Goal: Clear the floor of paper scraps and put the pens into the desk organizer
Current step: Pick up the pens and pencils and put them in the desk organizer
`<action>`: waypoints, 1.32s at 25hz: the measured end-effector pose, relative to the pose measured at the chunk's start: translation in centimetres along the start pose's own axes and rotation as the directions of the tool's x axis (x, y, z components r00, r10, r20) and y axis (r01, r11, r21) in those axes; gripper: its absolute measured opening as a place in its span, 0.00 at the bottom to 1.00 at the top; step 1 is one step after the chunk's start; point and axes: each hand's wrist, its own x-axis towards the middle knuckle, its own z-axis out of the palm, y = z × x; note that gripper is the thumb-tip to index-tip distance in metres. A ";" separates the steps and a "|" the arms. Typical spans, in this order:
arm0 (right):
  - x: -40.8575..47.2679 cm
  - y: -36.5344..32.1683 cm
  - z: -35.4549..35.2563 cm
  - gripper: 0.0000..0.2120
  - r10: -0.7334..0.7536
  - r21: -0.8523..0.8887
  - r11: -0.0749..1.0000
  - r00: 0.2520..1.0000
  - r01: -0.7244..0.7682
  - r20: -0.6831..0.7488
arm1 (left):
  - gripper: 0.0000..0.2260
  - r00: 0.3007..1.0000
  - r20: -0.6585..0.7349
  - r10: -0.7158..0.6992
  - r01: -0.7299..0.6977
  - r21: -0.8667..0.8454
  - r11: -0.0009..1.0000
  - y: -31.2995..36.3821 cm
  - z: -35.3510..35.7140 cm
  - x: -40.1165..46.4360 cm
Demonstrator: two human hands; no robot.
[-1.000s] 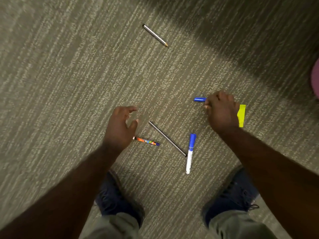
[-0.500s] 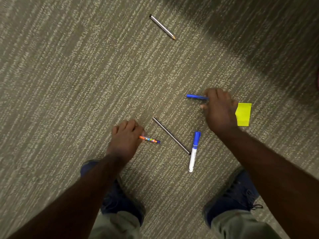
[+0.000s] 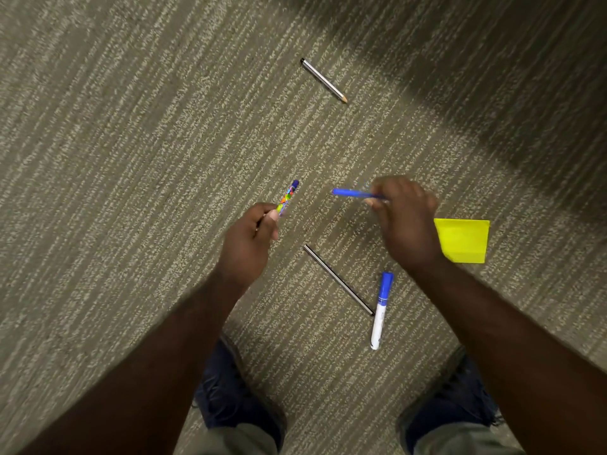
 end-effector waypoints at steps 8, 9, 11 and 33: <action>2.2 -7.3 1.7 0.17 -0.624 -0.125 0.763 0.773 0.634 0.114 | 0.31 0.769 0.493 -0.406 0.591 -0.309 0.745 4.5 -1.8 3.7; 2.8 -7.5 2.0 0.19 -0.624 -0.113 0.767 0.776 0.631 0.095 | 0.29 0.779 0.492 -0.389 0.580 -0.329 0.745 4.3 -2.1 4.0; 4.1 -7.8 2.1 0.19 -0.574 -0.039 0.818 0.819 0.574 0.026 | 0.20 0.841 0.414 -0.349 0.515 -0.414 0.750 3.7 -2.5 4.7; 1.7 -5.1 3.8 0.15 0.013 0.128 0.992 0.999 -0.019 0.049 | 0.11 0.967 -0.076 -0.242 0.187 -0.430 0.883 -0.2 -3.0 0.8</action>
